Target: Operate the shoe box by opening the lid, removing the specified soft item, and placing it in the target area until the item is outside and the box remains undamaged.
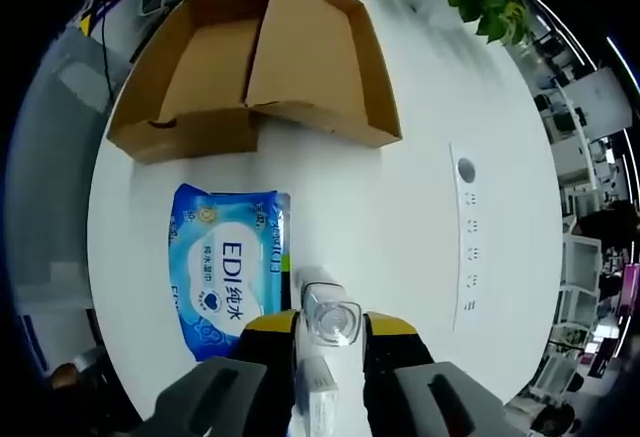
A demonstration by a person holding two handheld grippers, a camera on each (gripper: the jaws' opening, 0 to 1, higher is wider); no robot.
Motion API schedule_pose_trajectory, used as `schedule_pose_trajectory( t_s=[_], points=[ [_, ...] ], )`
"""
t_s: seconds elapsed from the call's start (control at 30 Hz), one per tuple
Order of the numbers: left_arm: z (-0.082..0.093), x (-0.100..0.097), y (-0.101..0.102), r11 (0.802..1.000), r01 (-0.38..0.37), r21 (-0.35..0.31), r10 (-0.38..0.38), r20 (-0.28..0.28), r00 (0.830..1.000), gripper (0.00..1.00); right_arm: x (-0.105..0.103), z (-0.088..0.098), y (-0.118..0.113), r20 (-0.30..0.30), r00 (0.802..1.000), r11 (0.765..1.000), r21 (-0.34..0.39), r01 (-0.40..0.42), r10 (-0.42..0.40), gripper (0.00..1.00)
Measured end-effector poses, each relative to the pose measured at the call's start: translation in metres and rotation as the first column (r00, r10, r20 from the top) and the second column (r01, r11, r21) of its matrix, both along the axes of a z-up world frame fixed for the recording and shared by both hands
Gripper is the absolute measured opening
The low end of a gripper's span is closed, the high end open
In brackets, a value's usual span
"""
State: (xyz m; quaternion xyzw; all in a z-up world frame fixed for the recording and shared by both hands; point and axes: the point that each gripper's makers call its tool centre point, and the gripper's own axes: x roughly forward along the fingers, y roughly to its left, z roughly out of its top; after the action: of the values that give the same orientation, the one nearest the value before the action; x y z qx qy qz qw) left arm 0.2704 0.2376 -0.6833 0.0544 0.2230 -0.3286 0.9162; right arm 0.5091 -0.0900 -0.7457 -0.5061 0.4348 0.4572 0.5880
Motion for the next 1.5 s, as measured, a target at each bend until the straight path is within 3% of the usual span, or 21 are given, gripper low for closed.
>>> schedule_pose_trajectory(
  t_s=[0.37, 0.77, 1.2, 1.37, 1.5],
  points=[
    [-0.007, 0.008, 0.012, 0.998, -0.058, 0.011, 0.058, -0.028, 0.998, 0.88, 0.001, 0.004, 0.000, 0.017, 1.000, 1.000, 0.004, -0.003, 0.003, 0.22],
    [-0.014, 0.017, 0.021, 0.994, -0.098, 0.039, 0.100, -0.056, 0.993, 0.80, 0.005, 0.020, 0.016, 0.040, 0.998, 0.993, 0.109, 0.051, -0.055, 0.25],
    [-0.029, 0.028, 0.038, 0.980, -0.193, 0.046, 0.197, -0.108, 0.974, 0.68, 0.018, 0.033, 0.046, 0.050, 0.977, 0.946, 0.264, 0.188, -0.208, 0.26],
    [-0.032, 0.033, 0.048, 0.966, -0.250, 0.062, 0.256, -0.104, 0.961, 0.56, 0.021, 0.032, 0.050, 0.057, 0.967, 0.934, 0.279, 0.222, -0.247, 0.26],
    [-0.037, 0.037, 0.057, 0.954, -0.294, 0.061, 0.299, -0.124, 0.946, 0.50, 0.026, 0.032, 0.056, 0.038, 0.946, 0.899, 0.324, 0.294, -0.322, 0.26]
  ],
)
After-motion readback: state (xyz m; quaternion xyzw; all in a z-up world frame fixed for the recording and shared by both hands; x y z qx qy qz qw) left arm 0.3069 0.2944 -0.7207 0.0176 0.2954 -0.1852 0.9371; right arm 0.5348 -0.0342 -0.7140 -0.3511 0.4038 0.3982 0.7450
